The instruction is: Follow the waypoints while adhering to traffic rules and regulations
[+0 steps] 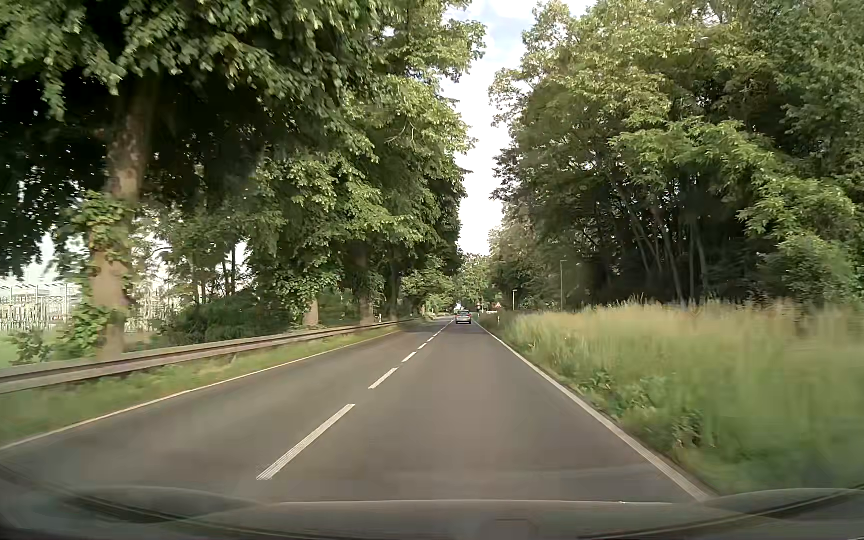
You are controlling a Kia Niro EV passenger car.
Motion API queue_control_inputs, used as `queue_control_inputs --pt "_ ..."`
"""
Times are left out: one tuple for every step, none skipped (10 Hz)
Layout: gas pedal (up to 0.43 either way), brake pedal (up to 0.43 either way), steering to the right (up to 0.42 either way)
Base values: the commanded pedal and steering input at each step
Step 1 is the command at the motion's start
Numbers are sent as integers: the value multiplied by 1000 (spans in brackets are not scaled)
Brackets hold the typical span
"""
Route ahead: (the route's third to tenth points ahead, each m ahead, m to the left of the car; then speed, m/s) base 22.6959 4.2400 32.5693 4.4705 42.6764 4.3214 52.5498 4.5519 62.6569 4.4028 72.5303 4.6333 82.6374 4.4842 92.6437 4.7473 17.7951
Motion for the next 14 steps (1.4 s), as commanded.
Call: queue_control_inputs --pt "130 30 0" --pt "130 30 0" --pt "130 30 0" --pt "130 30 0" --pt "130 30 0" --pt "130 30 0" --pt "130 30 -1" --pt "130 30 -1" --pt "130 30 -1" --pt "130 30 -1" --pt "130 30 -1" --pt "130 30 -1" --pt "130 30 -1" --pt "130 30 -1"
